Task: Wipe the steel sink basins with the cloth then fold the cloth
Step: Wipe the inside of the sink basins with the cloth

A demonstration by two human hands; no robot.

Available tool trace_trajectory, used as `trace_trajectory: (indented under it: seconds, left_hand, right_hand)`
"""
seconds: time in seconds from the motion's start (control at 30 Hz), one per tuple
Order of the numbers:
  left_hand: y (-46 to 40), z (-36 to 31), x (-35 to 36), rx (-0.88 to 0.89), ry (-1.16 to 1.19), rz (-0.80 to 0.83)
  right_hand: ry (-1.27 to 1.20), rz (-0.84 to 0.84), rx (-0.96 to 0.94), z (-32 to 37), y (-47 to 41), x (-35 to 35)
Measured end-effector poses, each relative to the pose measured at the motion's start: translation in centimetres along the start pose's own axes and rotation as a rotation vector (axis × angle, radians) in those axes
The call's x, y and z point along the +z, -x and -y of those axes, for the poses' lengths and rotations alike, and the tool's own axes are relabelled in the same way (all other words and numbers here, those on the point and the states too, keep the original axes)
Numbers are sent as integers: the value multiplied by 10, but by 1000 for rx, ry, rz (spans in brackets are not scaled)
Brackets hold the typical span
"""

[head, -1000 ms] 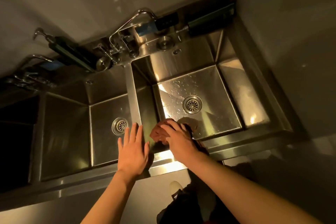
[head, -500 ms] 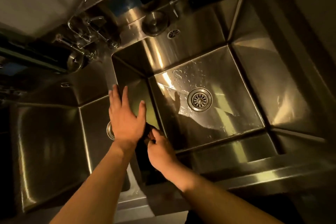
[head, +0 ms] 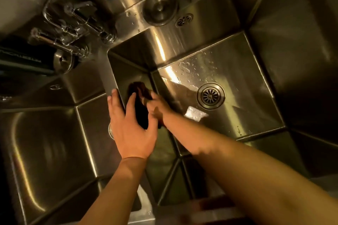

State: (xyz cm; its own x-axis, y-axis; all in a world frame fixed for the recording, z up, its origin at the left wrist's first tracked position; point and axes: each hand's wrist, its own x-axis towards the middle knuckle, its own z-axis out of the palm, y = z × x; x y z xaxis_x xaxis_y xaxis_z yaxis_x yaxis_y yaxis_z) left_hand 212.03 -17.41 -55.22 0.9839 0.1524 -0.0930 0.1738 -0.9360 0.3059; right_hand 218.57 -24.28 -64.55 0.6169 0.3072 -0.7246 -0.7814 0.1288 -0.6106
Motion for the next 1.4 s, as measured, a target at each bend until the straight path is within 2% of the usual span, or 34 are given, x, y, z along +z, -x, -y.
trace_trajectory:
  seconds: [0.13, 0.23, 0.33, 0.5, 0.63, 0.8, 0.93, 1.07, 1.17, 1.23, 1.27, 1.4]
  left_hand:
    - [1, 0, 0, 12, 11, -3]
    - [1, -1, -1, 3, 3, 1]
    - [0, -1, -1, 5, 5, -3]
    - [-1, -1, -1, 4, 9, 0]
    - [-1, -2, -2, -3, 1, 5]
    - [0, -3, -3, -3, -9, 12]
    - [0, -1, -3, -5, -12, 13]
    - [1, -3, -4, -18, -12, 20]
    - [1, -5, -5, -24, -14, 27]
    - [1, -5, -5, -24, -13, 25]
    - [0, -4, -5, -21, -6, 21]
    - [1, -1, -4, -15, -5, 9]
  right_hand:
    - [30, -25, -151, 54, -50, -4]
    - [32, -47, -146, 61, -75, -10]
    - [102, -91, -127, 31, -83, -11]
    - [338, -140, -64, -66, -64, -8]
    - [573, -96, -8, -109, -22, -13]
    - [639, -36, 7, -138, 19, -11]
    - [549, -1, 60, -125, 48, -8]
    - [344, 27, 172, -100, 66, -16]
    - [166, -36, 201, -76, 68, -31]
    - [-34, -69, 122, -55, 64, -41]
    - [-57, -99, 64, -45, 57, -47]
    - [44, -139, -269, 19, 44, -65]
